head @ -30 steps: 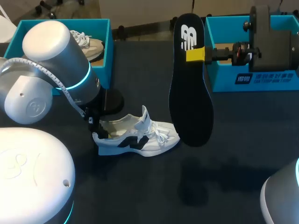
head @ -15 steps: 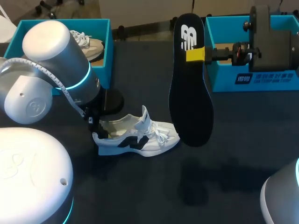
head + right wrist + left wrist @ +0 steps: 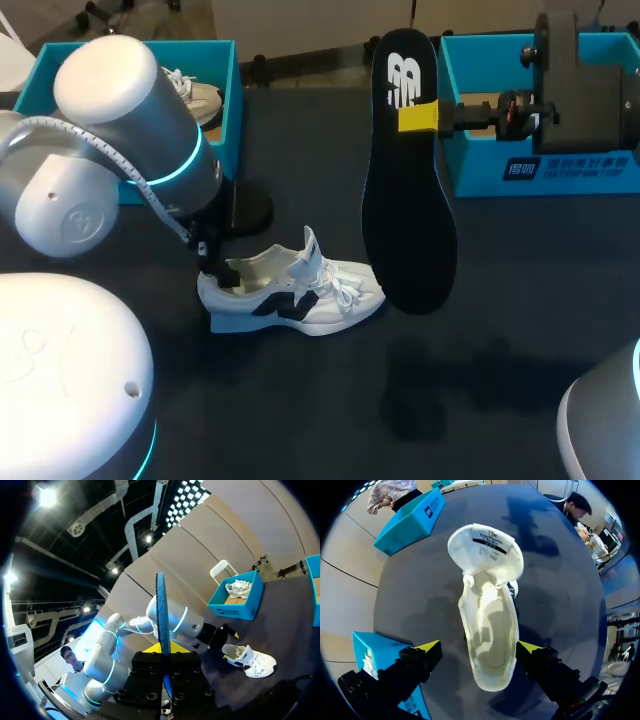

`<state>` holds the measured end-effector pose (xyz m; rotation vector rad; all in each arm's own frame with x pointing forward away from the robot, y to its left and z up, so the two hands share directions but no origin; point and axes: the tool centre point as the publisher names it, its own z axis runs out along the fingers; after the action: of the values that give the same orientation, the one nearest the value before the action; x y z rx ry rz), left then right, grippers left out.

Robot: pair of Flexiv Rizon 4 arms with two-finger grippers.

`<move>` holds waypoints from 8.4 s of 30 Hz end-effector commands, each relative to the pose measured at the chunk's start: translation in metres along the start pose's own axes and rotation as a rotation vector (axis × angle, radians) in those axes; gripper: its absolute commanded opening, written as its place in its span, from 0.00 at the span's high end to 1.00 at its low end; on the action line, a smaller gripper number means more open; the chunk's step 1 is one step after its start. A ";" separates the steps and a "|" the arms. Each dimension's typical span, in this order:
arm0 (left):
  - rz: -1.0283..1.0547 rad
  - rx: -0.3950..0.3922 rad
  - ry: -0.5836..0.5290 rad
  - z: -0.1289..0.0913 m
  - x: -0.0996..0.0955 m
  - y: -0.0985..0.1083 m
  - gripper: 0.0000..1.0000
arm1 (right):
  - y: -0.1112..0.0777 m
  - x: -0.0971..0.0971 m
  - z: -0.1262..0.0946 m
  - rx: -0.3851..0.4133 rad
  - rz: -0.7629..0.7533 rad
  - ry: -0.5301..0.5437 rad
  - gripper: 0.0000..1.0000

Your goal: Take the shoe out of the shoebox, open the shoe tongue, remove and reinsert the insole, then place the shoe into the shoebox

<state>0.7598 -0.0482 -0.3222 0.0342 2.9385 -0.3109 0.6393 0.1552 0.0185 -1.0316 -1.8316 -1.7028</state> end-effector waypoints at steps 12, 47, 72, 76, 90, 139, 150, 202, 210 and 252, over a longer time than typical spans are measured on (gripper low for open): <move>-0.023 -0.052 0.014 0.044 -0.032 -0.033 0.00 | 0.002 -0.001 0.004 0.002 0.002 -0.002 1.00; -0.015 -0.042 0.156 0.082 -0.015 -0.024 1.00 | 0.002 -0.001 0.004 0.002 0.002 -0.002 1.00; 0.897 0.058 0.500 0.026 -0.016 -0.076 1.00 | 0.002 -0.001 0.004 0.002 0.002 -0.002 1.00; 1.011 0.024 0.421 0.024 -0.013 -0.077 1.00 | 0.002 -0.001 0.004 0.002 0.002 -0.002 1.00; 1.059 0.030 0.448 0.026 -0.011 -0.079 1.00 | 0.002 -0.001 0.004 0.002 0.002 -0.002 1.00; 1.429 -0.180 0.790 0.091 -0.005 -0.141 1.00 | 0.002 -0.001 0.004 0.002 0.002 -0.002 1.00; 1.437 -0.187 0.804 0.096 0.002 -0.139 0.38 | 0.002 -0.001 0.004 0.002 0.002 -0.002 1.00; 1.406 0.364 0.260 -0.068 -0.087 -0.200 0.00 | 0.042 -0.044 -0.046 -0.138 0.173 0.035 1.00; 1.406 0.364 0.260 -0.068 -0.087 -0.200 0.00 | 0.050 -0.077 -0.069 -0.086 0.304 0.037 1.00; 1.162 1.052 -0.563 -0.171 -0.114 -0.220 0.00 | 0.076 -0.182 -0.049 -0.096 0.816 0.020 1.00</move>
<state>0.8364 -0.2298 -0.0897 1.5414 1.6627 -1.1644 0.8018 0.0631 -0.0601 -1.5110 -1.0644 -1.2803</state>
